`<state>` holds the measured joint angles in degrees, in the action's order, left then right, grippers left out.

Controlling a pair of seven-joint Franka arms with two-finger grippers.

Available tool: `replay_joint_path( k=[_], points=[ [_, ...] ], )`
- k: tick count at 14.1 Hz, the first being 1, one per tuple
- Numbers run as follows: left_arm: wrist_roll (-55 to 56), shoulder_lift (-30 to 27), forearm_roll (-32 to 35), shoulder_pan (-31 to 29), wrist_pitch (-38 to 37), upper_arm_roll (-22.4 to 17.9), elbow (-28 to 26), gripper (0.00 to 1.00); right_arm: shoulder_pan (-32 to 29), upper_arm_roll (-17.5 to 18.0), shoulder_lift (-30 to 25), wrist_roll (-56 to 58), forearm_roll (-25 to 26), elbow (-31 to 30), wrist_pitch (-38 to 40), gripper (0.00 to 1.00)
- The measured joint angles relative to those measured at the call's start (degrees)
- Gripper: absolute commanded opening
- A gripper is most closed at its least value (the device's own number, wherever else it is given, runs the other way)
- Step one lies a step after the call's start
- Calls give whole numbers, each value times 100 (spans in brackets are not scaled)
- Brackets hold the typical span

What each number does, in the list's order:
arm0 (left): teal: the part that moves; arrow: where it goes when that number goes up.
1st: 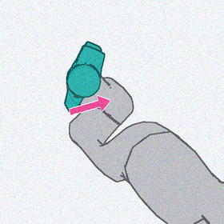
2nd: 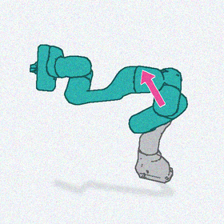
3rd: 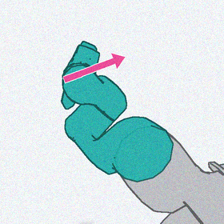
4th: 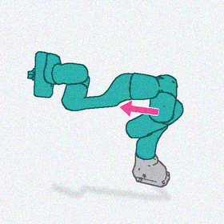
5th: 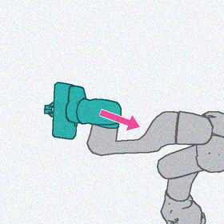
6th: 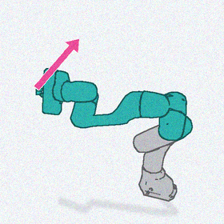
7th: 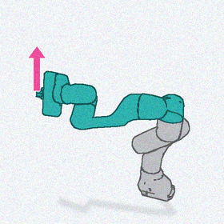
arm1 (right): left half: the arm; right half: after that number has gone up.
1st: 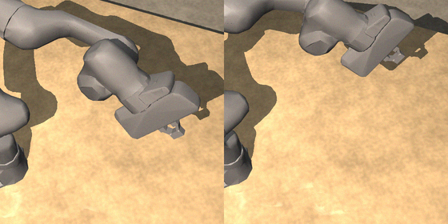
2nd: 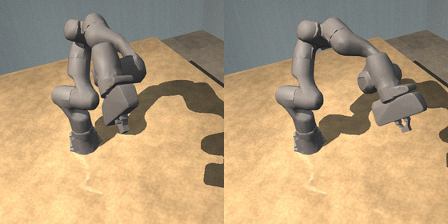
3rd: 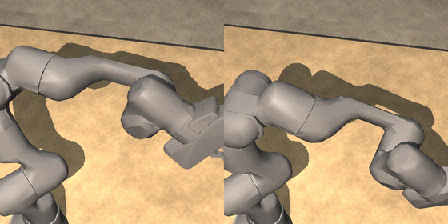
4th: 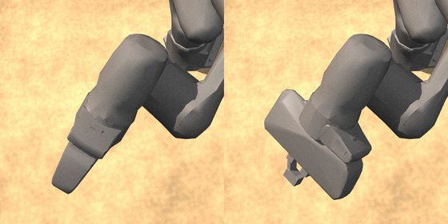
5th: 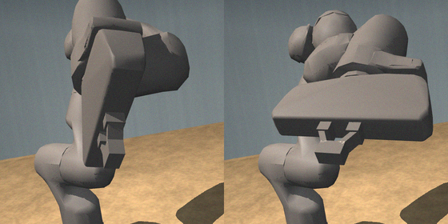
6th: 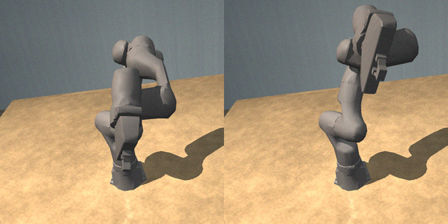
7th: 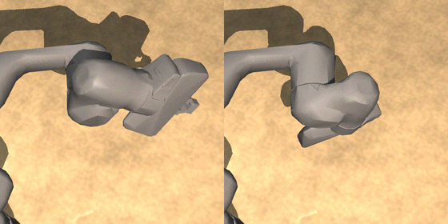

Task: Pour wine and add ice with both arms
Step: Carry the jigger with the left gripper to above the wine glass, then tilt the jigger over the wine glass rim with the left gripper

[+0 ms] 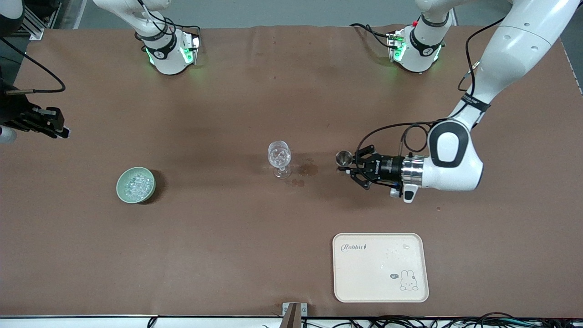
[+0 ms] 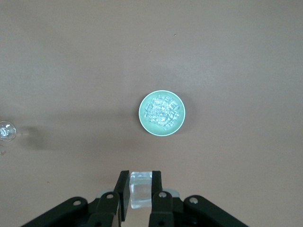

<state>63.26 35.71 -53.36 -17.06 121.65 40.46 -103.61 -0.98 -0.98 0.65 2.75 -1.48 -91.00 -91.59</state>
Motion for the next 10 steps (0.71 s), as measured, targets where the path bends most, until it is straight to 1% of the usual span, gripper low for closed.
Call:
replay_joint_path(
  k=[7, 10],
  points=[
    [759, -279, 0, 950, 1025, 51, -14, 1, 0, -9, 0, -2, 0, 0, 2, 5],
    [980, -356, 0, 1252, 1331, 50, -40, 1, 0, -14, 0, -2, 0, 0, 2, 5]
  ],
)
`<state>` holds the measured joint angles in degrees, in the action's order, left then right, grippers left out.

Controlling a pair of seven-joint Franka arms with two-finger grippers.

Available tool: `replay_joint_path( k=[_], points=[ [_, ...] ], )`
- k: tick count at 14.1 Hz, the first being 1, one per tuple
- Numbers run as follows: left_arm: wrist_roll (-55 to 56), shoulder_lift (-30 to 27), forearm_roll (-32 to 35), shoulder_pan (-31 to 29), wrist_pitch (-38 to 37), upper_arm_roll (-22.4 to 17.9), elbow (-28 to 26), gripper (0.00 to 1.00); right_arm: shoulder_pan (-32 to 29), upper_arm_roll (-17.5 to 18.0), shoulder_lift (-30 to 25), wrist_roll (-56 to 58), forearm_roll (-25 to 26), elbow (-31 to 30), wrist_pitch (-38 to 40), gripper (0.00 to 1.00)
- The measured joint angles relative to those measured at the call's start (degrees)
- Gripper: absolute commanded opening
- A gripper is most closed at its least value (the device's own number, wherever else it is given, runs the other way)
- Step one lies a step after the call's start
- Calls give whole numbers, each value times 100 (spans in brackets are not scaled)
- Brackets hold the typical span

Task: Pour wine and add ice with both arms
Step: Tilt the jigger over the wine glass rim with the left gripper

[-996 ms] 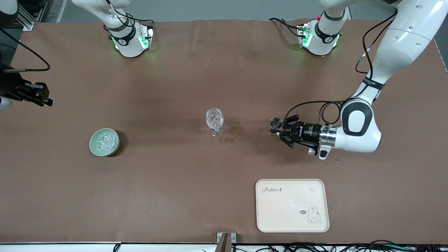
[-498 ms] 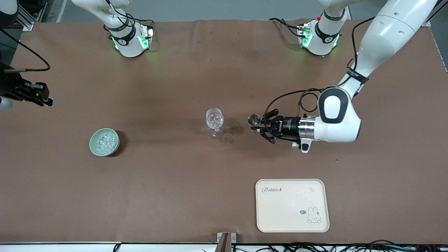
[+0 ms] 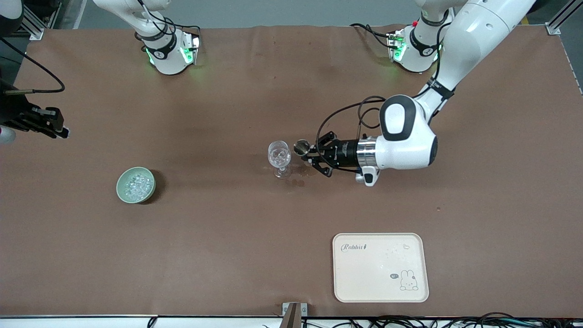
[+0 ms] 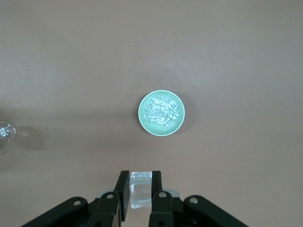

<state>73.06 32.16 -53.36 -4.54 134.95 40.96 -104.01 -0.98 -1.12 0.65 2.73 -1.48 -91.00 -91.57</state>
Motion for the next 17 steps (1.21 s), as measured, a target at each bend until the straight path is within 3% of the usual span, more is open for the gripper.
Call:
replay_joint_path(
  k=[5, 17],
  points=[
    [251, -245, 10, 76, 105, -13, -163, 1, 0, -9, 0, 0, 0, 0, 0, 5],
    [1348, -368, 949, 323, 216, -13, -224, 1, 0, -22, 0, -1, 0, -1, 1, 5]
  ],
)
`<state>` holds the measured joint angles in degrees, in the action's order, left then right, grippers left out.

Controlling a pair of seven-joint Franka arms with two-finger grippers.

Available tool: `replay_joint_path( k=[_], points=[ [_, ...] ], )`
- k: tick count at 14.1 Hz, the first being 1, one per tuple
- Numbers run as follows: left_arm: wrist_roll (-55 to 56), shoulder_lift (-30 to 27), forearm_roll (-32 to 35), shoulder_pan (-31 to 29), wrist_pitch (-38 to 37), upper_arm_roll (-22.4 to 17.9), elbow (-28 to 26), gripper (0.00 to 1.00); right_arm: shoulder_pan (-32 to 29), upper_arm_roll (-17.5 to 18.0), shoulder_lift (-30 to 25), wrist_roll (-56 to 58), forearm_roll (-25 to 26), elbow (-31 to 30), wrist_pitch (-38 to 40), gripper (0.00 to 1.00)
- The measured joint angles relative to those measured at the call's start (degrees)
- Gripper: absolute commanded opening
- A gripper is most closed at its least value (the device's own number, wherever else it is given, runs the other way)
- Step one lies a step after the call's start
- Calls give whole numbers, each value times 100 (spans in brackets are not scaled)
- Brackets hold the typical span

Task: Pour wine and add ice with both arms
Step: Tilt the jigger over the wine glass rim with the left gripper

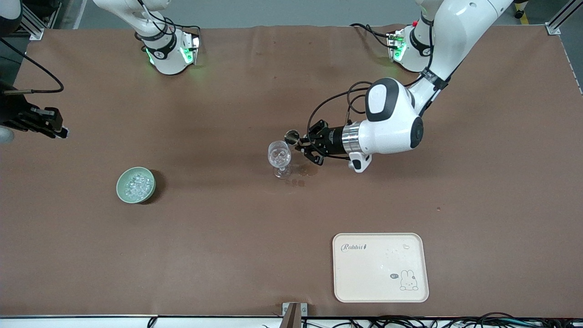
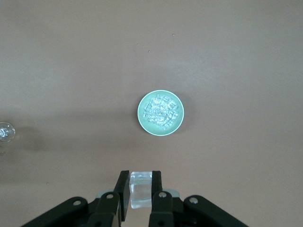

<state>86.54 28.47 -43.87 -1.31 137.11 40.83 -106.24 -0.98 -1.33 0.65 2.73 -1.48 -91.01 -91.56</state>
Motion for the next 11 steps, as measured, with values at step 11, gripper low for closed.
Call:
replay_joint_path(
  k=[11],
  points=[
    [774, 3, 312, 168, 563, -23, -3, 1, 0, 0, 0, 0, 0, 0, 5, 5]
  ],
)
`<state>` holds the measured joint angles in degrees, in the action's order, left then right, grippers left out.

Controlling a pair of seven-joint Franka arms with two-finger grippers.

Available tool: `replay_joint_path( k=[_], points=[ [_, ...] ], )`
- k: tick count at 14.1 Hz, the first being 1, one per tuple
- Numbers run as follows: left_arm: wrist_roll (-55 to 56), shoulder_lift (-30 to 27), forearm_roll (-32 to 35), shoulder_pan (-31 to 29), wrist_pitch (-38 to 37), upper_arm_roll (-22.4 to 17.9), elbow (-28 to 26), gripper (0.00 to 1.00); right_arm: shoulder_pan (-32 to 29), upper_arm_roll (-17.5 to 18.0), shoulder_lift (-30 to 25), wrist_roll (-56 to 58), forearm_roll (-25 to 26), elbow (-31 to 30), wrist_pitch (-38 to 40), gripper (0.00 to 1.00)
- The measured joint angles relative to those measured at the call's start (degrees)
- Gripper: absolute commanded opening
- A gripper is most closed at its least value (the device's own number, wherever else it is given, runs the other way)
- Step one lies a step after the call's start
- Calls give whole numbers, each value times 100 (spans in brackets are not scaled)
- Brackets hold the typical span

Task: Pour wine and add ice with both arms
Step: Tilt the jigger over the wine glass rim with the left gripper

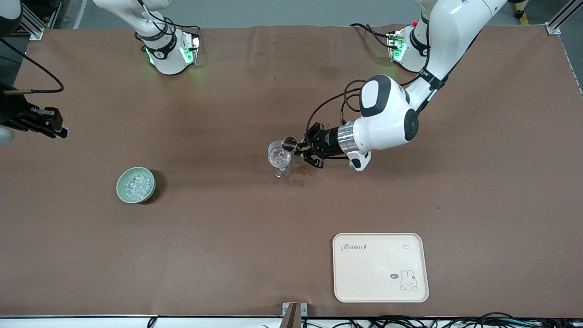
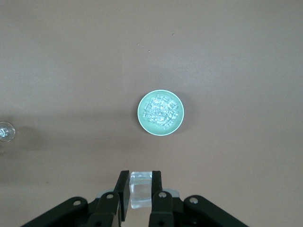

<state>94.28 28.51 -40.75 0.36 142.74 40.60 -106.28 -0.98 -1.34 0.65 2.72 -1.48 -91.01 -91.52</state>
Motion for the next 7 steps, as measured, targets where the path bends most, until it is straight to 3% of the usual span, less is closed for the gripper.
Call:
replay_joint_path(
  k=[3, 7],
  points=[
    [306, 4, 375, 42, 29, -31, 0, 1, 0, 0, 0, 0, 0, -1, 2, 5],
    [1228, 64, 1359, 121, 43, -36, 118, 1, 0, 0, 0, 0, 0, -1, 2, 5]
  ],
)
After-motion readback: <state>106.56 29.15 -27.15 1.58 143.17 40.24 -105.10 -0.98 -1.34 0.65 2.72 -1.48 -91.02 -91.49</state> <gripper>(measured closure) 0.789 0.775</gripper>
